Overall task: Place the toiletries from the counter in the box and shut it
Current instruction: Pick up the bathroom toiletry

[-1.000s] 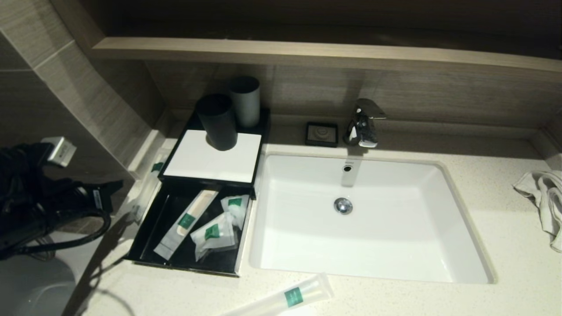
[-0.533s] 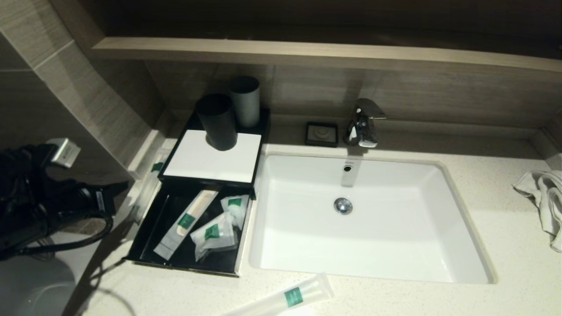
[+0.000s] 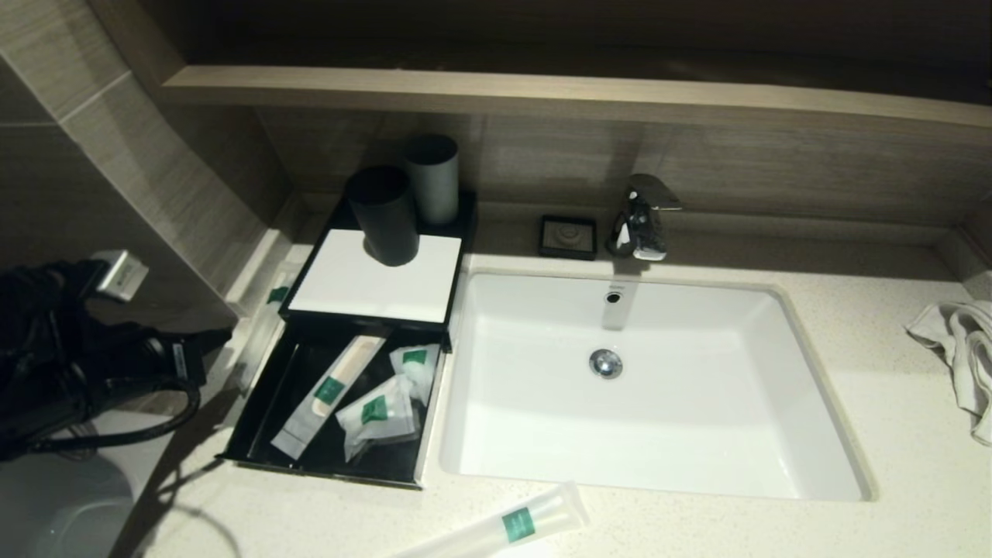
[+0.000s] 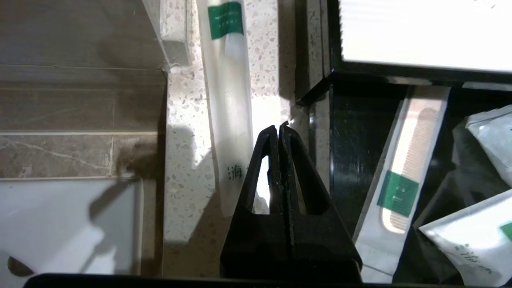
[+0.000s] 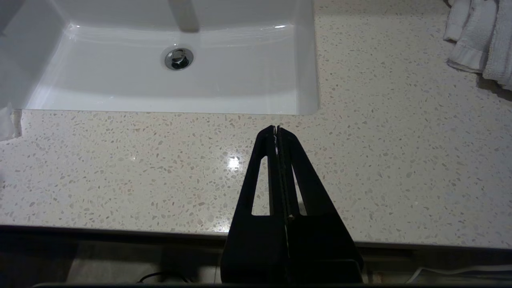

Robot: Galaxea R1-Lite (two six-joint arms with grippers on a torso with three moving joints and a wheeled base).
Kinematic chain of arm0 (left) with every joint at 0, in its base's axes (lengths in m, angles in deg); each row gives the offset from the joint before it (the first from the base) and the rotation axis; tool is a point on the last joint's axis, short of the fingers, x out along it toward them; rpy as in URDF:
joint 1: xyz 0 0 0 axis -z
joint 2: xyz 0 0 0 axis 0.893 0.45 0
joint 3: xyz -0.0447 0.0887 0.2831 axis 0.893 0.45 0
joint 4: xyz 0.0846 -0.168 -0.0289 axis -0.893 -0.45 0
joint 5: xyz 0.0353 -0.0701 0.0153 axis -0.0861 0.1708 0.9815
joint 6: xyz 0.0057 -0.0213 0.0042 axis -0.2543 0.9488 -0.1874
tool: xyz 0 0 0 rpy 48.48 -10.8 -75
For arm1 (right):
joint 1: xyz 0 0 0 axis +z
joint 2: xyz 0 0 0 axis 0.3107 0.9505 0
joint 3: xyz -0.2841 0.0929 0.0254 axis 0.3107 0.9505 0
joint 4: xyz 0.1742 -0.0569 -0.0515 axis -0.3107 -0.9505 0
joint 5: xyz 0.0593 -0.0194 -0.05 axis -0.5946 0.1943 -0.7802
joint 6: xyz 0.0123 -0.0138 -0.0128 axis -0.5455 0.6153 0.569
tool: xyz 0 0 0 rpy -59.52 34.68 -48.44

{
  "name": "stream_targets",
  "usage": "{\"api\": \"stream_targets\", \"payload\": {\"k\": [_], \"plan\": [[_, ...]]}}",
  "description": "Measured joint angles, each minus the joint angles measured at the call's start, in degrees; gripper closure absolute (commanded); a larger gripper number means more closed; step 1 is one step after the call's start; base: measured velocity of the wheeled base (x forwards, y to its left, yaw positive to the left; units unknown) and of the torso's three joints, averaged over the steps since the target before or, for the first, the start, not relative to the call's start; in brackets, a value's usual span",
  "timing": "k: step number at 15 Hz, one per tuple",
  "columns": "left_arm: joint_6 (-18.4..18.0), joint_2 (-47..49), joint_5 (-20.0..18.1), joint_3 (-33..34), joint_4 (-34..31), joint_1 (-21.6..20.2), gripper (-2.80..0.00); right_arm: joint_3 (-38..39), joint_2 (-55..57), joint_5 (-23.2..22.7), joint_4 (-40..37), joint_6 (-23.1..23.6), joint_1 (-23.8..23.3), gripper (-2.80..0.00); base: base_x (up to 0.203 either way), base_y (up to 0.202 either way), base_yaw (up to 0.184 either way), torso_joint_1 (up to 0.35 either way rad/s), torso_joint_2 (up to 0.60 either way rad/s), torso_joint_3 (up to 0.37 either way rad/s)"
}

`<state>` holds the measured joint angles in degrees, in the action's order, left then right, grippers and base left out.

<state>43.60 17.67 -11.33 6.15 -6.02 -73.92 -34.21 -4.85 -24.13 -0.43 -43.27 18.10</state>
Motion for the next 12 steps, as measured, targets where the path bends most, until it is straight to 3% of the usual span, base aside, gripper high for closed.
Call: {"api": "stream_targets", "payload": {"k": [12], "plan": [[-4.8,1.9,5.5,-1.9,-7.7,-0.1,0.0,0.0,0.0,0.0,0.0,0.0,0.0,0.0,0.0,0.0,0.0,0.0,0.0,0.0]]}}
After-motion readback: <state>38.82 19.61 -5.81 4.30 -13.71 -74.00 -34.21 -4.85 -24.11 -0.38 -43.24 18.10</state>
